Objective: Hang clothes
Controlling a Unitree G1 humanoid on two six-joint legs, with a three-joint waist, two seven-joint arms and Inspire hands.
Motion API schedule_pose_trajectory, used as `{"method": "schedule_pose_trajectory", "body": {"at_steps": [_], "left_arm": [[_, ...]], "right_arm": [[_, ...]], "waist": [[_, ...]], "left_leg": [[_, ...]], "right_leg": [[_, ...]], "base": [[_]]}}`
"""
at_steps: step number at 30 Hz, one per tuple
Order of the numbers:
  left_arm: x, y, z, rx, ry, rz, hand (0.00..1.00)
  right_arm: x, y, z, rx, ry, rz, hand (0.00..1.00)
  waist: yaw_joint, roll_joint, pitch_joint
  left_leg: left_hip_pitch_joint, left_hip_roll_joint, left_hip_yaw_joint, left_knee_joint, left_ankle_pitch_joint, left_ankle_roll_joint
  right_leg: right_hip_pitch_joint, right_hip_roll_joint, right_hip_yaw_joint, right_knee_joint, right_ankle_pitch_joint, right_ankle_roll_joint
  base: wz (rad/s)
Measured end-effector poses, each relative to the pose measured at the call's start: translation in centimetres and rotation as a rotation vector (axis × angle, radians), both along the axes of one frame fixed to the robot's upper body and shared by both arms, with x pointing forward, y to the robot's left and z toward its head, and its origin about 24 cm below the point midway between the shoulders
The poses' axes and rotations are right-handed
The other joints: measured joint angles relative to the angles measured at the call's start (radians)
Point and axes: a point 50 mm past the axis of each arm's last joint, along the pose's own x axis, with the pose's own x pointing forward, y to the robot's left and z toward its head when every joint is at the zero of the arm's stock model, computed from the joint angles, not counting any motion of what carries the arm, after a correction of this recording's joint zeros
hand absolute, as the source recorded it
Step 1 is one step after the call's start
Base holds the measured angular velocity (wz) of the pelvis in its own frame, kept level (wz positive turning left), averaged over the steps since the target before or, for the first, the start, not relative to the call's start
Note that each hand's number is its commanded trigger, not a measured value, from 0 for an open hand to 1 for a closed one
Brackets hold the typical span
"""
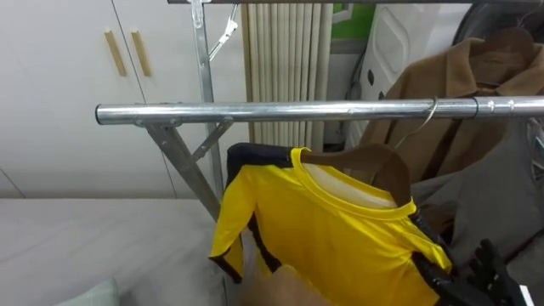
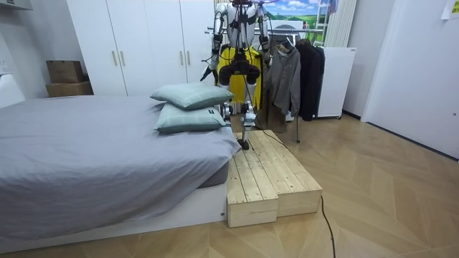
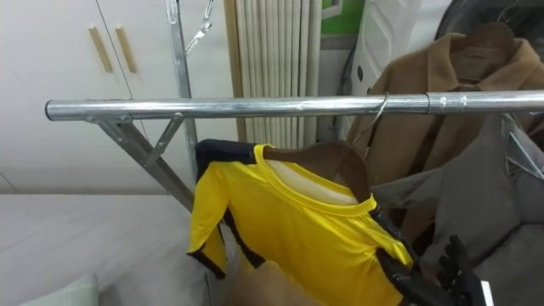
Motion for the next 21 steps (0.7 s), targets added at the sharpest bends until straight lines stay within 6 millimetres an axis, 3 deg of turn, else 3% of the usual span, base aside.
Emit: {"method": "schedule_pose_trajectory", "body": {"at_steps": [11,15,21], "left_arm": [[0.2,0.3,0.1,-0.008,-0.001,0.012,0.00],[0.7,0.1,0.1,-0.026,-0.002,-0.005,0.00],[1.7,-0.3,0.3,-0.034,-0.026,-0.023,0.00]], "right_arm": [[0.1,1.1,-0.3,0.025,0.003,0.025,0.00],[0.6,2.7,-0.6,0.108,-0.002,0.064,0.00],[2.1,5.9,0.8,0.144,-0.057,0.237,0.00]], "waist": [[-0.007,-0.007,0.0010],[-0.006,-0.007,0.0048],[0.009,-0.004,0.0083]], "left_leg": [[0.008,0.001,-0.004,0.000,0.000,0.000],[0.013,0.001,-0.005,-0.001,0.000,0.000],[-0.005,0.003,0.004,0.000,0.000,0.000]], "right_leg": [[0.011,0.000,-0.002,0.000,0.000,0.000],[0.014,0.000,-0.002,0.001,0.000,0.000],[-0.020,0.005,0.010,0.020,0.002,-0.002]], "base": [[0.00],[-0.01],[-0.09]]}}
